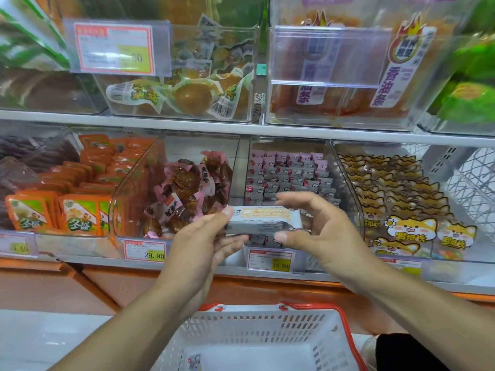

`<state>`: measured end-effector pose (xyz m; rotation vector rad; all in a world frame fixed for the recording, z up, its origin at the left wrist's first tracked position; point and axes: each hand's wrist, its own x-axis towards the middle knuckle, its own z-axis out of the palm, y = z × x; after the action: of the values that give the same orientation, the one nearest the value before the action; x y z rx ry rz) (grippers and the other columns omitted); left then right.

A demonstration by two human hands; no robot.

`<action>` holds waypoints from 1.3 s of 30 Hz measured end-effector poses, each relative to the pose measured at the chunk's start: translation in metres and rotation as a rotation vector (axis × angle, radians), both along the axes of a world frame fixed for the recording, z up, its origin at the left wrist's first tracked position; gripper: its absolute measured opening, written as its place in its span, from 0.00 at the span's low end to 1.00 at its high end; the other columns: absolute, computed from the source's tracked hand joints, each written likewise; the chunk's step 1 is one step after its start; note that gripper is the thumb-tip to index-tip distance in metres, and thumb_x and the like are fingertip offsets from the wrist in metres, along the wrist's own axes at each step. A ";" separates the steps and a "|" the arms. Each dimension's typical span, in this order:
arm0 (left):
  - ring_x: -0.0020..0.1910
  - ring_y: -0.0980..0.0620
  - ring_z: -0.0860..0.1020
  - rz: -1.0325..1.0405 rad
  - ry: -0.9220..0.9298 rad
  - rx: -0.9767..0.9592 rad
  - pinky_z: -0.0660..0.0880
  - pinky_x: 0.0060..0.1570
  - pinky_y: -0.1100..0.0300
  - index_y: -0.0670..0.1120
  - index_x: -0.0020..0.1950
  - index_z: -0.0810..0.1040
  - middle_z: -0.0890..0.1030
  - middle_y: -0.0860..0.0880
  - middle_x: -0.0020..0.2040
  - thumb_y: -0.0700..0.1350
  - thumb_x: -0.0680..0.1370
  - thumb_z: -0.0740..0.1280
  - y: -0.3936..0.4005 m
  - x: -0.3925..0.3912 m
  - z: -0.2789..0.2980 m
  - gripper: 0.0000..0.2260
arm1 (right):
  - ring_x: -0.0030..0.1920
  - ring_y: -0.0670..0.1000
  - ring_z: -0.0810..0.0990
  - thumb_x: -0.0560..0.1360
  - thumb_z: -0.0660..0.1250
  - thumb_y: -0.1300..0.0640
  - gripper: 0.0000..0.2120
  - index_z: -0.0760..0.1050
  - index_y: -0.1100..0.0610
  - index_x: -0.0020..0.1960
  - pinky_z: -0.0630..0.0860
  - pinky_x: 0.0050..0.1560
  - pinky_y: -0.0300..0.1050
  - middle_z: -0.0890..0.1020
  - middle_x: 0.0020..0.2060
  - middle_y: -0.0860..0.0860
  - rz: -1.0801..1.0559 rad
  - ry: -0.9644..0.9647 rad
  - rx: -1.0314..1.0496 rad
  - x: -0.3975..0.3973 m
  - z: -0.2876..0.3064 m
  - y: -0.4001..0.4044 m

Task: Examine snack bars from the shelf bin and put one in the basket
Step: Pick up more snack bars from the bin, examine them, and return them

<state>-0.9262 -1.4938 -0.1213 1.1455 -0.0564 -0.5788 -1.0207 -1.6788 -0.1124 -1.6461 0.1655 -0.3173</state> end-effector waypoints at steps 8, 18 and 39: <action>0.50 0.48 0.86 0.023 -0.108 -0.045 0.81 0.46 0.63 0.44 0.58 0.82 0.86 0.42 0.53 0.47 0.67 0.76 -0.001 -0.001 0.000 0.21 | 0.44 0.56 0.86 0.67 0.78 0.48 0.19 0.84 0.58 0.53 0.83 0.46 0.42 0.86 0.50 0.59 -0.100 0.069 0.322 0.004 -0.004 -0.003; 0.43 0.50 0.85 0.080 0.005 -0.044 0.81 0.46 0.64 0.43 0.39 0.87 0.84 0.44 0.39 0.45 0.66 0.75 -0.005 0.004 -0.006 0.06 | 0.40 0.51 0.85 0.69 0.74 0.52 0.16 0.84 0.62 0.51 0.82 0.43 0.39 0.84 0.41 0.57 -0.204 0.156 0.629 0.012 -0.005 -0.009; 0.71 0.70 0.61 -0.247 -1.249 0.810 0.52 0.72 0.70 0.61 0.73 0.69 0.68 0.66 0.71 0.53 0.79 0.68 -0.026 -0.030 -0.030 0.22 | 0.38 0.44 0.79 0.75 0.73 0.62 0.14 0.75 0.50 0.57 0.74 0.39 0.34 0.80 0.38 0.43 -0.638 -0.042 -0.400 0.069 0.011 -0.068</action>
<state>-0.9561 -1.5196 -0.1516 2.1683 -1.1272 0.0175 -0.9521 -1.7471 -0.1019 -1.9479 0.6333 -0.9152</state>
